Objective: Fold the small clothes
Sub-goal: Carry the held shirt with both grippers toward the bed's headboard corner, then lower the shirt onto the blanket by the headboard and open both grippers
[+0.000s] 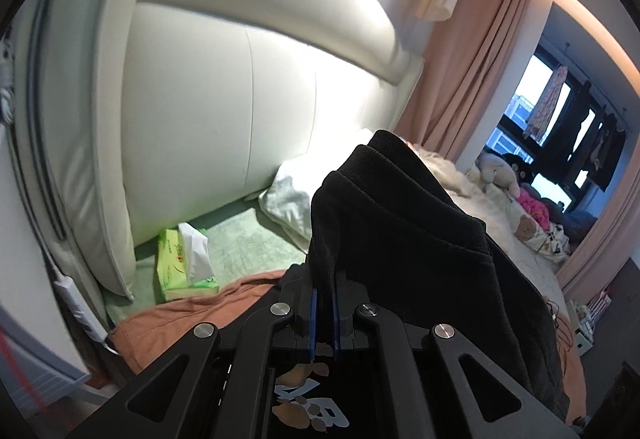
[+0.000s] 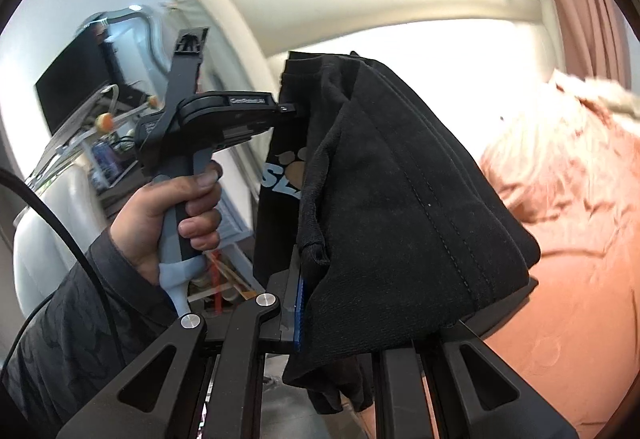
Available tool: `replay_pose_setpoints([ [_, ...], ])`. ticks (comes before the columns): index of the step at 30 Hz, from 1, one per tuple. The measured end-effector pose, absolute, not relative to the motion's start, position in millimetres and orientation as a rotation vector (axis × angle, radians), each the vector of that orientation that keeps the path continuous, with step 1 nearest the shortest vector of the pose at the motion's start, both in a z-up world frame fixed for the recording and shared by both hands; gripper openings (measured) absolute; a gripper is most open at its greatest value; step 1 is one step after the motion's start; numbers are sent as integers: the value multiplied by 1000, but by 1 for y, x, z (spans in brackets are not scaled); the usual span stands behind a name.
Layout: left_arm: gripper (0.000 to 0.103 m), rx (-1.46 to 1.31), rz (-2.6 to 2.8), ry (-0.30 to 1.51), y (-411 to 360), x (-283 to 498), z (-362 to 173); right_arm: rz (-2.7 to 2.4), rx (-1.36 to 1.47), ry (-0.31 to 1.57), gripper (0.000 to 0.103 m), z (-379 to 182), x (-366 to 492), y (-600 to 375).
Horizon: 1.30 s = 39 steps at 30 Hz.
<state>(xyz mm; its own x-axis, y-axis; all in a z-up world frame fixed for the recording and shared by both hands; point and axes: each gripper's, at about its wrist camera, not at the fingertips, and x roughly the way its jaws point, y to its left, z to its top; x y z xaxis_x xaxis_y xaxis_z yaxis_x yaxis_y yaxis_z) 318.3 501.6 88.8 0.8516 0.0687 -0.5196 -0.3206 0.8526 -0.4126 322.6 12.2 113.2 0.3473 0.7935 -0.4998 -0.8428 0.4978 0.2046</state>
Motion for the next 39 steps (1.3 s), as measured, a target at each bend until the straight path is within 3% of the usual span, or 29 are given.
replay_pose_setpoints([
  [14, 4, -475, 208, 635, 501, 419, 32, 997, -38, 672, 8, 97, 426, -37],
  [27, 5, -389, 198, 792, 482, 496, -45, 922, 25, 793, 9, 34, 501, -53],
  [28, 6, -392, 207, 818, 481, 502, -56, 914, 26, 803, 10, 27, 501, -39],
  [32, 28, -378, 306, 900, 484, 511, -91, 774, -34, 905, 24, -15, 519, -21],
  [34, 29, -409, 305, 910, 489, 506, -100, 737, -16, 979, 30, -32, 532, -30],
  [37, 30, -420, 319, 918, 497, 496, -100, 693, -6, 957, 50, -30, 536, -41],
  [39, 30, -427, 318, 919, 500, 487, -97, 656, -19, 939, 51, -27, 538, -51],
])
